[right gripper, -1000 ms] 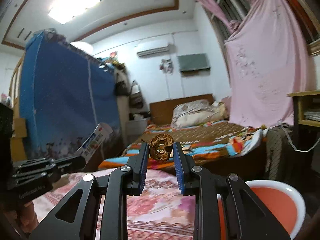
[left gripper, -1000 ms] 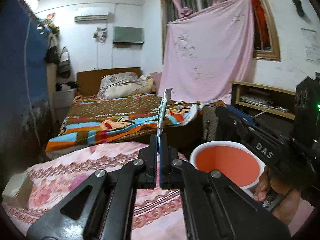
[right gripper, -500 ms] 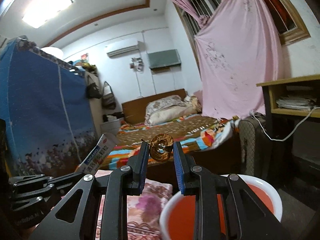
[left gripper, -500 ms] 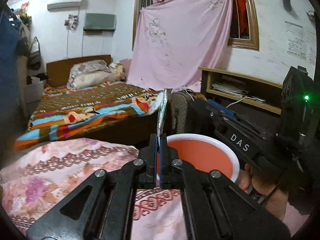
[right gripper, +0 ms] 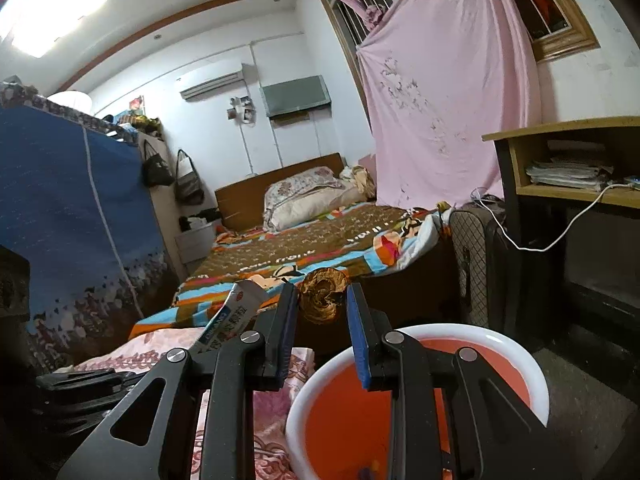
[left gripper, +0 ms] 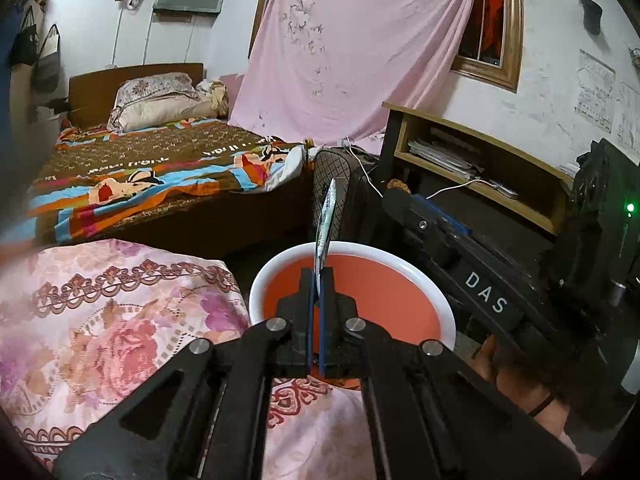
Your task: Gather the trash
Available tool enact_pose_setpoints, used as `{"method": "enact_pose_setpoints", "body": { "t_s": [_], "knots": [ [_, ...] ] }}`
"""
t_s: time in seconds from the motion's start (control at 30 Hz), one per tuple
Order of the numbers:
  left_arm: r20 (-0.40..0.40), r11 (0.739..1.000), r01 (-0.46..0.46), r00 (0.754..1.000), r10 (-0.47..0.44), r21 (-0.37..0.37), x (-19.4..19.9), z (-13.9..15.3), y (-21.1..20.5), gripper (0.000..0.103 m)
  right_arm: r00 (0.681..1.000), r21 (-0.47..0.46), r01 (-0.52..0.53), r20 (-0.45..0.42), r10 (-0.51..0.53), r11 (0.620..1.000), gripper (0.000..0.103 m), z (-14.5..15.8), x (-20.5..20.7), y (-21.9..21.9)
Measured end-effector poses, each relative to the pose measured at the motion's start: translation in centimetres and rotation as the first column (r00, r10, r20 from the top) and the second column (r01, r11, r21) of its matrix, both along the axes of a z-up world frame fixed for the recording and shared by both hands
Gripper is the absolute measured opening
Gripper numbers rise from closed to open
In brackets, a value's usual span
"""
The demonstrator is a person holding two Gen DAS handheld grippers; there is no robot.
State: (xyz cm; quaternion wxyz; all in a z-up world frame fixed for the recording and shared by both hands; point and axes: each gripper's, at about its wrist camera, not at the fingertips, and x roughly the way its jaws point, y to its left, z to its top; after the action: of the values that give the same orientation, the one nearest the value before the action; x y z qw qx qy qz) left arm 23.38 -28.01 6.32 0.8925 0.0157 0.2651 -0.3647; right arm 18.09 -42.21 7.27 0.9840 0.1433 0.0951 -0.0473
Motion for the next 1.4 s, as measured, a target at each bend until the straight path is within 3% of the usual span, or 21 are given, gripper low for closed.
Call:
{"method": "enact_pose_setpoints", "body": {
  "t_s": [0.13, 0.33, 0.9, 1.13, 1.23, 1.33, 1.4],
  "knots": [
    [-0.037, 1.000, 0.004, 0.999, -0.003, 0.022, 0.6, -0.7, -0.6, 0.000, 1.000, 0.010, 0.021, -0.014, -0.021, 1.000, 0.030, -0.2, 0.0, -0.2],
    [-0.094, 1.000, -0.025, 0.995, 0.026, 0.010, 1.6, -1.8, -0.1, 0.001, 0.999, 0.012, 0.031, -0.036, -0.030, 0.999, 0.031, -0.4, 0.2, -0.4],
    [-0.061, 0.990, -0.141, 0.988, 0.141, -0.007, 1.6, -0.9, 3.1, 0.008, 0.999, -0.002, 0.017, -0.035, -0.017, 1.000, 0.037, -0.3, 0.4, 0.1],
    [-0.029, 0.976, -0.219, 0.975, 0.219, -0.003, 0.9, -0.4, 5.7, 0.016, 1.000, -0.030, 0.007, -0.025, -0.008, 1.000, 0.048, 0.1, 0.1, 1.1],
    [-0.013, 0.968, -0.251, 0.968, 0.251, -0.005, 0.3, -0.1, 7.0, 0.024, 1.000, -0.041, 0.011, -0.022, -0.012, 0.999, 0.055, 0.1, -0.2, 1.5],
    [0.006, 0.959, -0.283, 0.959, 0.283, -0.014, -0.4, 0.1, 8.3, 0.032, 1.000, -0.049, 0.014, -0.016, -0.015, 0.999, 0.069, 0.3, -0.5, 1.8],
    [0.014, 0.951, -0.307, 0.951, 0.308, -0.023, -0.8, 0.2, 9.2, 0.039, 1.000, -0.061, 0.014, 0.000, -0.014, 0.998, 0.072, 0.5, -1.0, 2.3]
  ]
}}
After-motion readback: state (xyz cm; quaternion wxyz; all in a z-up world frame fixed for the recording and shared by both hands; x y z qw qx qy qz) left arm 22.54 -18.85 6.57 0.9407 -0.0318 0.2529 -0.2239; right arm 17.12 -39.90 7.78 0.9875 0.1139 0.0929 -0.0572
